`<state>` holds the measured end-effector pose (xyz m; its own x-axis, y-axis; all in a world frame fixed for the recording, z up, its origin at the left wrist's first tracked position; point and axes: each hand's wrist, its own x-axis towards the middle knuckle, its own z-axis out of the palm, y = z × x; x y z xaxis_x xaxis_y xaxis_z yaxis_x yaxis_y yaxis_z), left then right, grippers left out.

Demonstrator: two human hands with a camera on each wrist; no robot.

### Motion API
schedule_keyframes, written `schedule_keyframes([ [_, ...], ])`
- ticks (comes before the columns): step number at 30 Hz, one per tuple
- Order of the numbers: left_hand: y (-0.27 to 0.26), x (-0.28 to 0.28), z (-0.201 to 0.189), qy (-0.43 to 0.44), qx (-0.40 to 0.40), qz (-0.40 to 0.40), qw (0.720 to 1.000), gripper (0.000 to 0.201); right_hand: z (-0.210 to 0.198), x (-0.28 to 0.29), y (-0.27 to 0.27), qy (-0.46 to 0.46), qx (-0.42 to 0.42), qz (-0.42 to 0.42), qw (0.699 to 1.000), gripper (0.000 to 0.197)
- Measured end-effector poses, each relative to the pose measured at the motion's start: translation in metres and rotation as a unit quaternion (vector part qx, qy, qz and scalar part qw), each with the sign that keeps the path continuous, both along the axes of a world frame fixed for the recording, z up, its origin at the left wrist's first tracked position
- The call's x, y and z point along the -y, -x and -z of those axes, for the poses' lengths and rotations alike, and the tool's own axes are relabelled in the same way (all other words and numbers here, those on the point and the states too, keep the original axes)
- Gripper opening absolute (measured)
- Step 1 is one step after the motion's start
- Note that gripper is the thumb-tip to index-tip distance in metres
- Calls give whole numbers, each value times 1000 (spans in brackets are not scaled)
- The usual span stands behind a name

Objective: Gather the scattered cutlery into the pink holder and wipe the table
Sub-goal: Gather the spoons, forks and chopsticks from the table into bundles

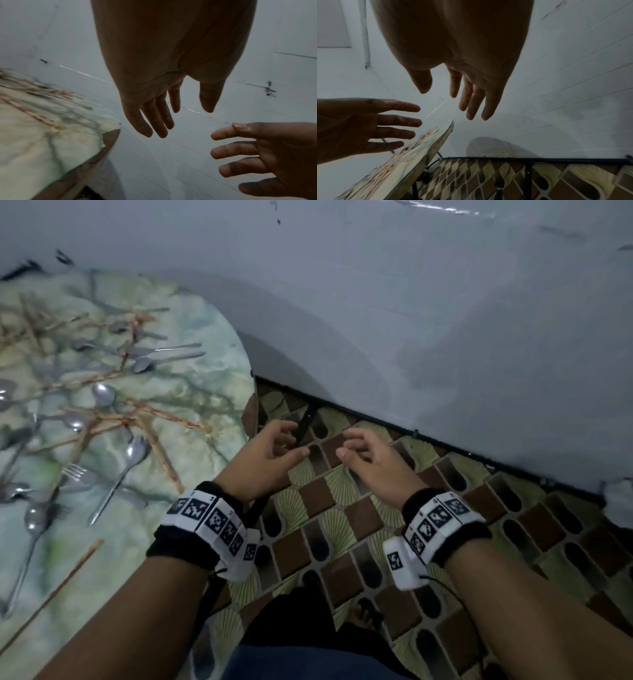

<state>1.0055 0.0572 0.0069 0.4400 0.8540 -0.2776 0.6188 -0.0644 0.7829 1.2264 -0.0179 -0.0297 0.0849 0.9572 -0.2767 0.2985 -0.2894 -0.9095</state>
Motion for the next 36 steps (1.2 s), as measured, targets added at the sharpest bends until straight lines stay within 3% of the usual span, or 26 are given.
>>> schedule_keyframes([
  [8, 42, -40, -6, -5, 14, -157, 988, 54, -7, -107, 31, -20, 17, -135, 990, 40],
  [20, 96, -116, -2, -7, 39, -307, 951, 57, -14, -248, 114, -30, -7, -251, 968, 40],
  [29, 116, -155, 3, 7, 17, -404, 915, 57, -5, -335, 152, -15, -4, -377, 926, 41],
  [36, 100, -188, 6, 23, -5, -497, 867, 57, 0, -409, 161, -11, -19, -482, 876, 40],
])
